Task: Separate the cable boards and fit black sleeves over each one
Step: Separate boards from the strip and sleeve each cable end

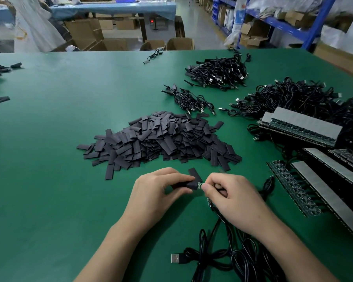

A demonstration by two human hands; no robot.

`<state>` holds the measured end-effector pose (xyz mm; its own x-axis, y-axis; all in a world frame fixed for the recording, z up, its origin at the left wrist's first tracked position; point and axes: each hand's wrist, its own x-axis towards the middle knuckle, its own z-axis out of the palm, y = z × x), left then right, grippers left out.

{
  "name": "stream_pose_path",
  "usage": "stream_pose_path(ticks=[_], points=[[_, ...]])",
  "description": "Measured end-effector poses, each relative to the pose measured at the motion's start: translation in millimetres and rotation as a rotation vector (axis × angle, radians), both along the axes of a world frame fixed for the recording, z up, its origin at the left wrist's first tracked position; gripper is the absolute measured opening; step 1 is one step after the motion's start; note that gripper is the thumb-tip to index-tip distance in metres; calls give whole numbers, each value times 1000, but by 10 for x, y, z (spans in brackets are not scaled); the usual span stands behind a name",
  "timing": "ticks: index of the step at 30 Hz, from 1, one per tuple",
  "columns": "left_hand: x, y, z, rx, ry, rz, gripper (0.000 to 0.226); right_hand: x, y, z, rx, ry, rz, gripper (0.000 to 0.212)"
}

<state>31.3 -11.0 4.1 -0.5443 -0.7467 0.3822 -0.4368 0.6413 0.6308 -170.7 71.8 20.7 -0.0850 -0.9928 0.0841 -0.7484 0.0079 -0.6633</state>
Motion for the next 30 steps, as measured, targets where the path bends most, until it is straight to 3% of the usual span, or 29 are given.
stream_pose_path(ticks=[8,12,19,30], points=[[-25,56,39,-16,-23,-57,25,8,-12,-16,45,-50,43,22],[-20,46,44,-10,-6,-19,23,-8,-9,32,-3,-73,34,2],[-11,17,6,14,11,24,20,-62,18,96,-87,114,20,22],[-37,54,36,46,48,-40,19,-50,-8,82,-72,-140,65,31]])
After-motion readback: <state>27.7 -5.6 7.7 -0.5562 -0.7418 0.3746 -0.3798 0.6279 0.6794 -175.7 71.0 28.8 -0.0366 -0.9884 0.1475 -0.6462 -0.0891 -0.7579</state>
